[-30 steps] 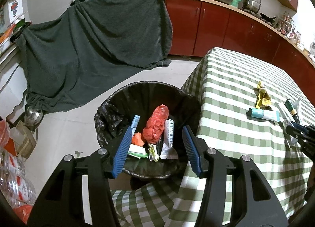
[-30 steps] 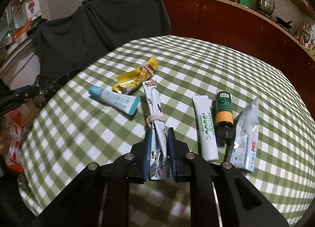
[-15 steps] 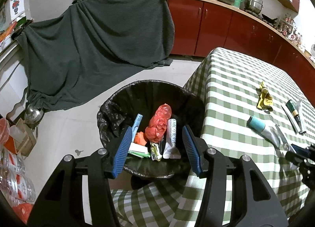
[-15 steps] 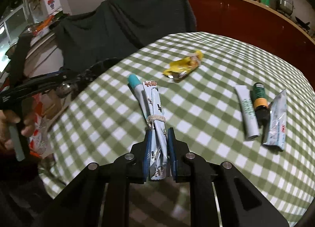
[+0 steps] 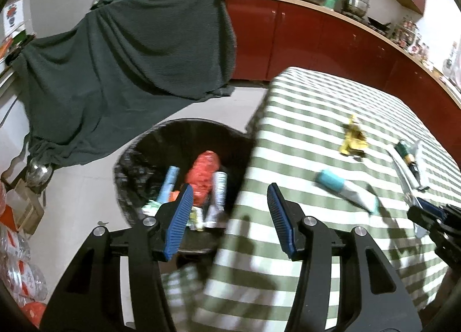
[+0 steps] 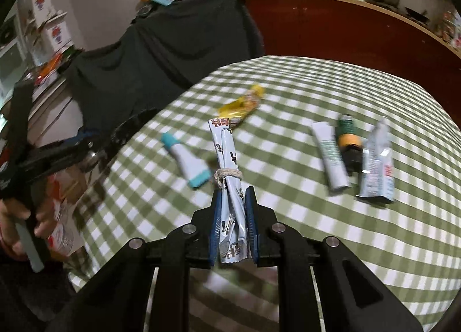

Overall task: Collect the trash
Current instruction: 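Lift the twisted wrapper with the right tool, then close the left tool on the teal-capped white tube while the right tool holds the wrapper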

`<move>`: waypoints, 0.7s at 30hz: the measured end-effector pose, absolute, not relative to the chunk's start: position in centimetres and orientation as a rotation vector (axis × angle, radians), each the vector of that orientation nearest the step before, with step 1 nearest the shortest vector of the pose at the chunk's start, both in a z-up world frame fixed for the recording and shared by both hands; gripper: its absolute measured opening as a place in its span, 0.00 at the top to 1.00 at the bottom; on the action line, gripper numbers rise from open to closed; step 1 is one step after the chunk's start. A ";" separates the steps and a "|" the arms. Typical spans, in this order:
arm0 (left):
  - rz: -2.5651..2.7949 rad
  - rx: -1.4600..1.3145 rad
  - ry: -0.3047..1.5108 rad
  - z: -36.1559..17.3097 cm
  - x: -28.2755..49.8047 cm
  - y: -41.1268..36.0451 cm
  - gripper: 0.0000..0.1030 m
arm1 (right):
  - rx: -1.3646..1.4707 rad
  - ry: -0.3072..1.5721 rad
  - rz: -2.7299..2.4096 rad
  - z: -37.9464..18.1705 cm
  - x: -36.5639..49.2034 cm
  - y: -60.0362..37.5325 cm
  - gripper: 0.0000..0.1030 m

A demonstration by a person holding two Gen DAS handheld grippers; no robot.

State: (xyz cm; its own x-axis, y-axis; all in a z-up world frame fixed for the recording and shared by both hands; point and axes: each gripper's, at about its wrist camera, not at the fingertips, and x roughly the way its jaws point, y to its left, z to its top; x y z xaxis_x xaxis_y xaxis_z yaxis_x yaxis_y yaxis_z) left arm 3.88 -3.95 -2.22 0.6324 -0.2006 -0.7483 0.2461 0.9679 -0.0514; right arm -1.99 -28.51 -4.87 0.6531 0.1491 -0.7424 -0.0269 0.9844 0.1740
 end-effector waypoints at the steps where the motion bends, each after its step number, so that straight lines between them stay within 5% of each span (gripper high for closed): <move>1: -0.269 0.055 0.855 -2.2 3.7 -4.9 0.43 | 0.161 0.848 0.087 -4.9 -2.1 -29.2 0.83; 12: -0.296 0.096 0.908 -3.1 2.5 -13.1 0.42 | 0.172 0.804 -0.011 -4.6 -4.4 -35.3 0.83; 21: -0.229 0.079 0.967 -4.8 4.0 -16.2 0.32 | 0.199 0.785 0.005 -5.2 -4.9 -37.5 0.83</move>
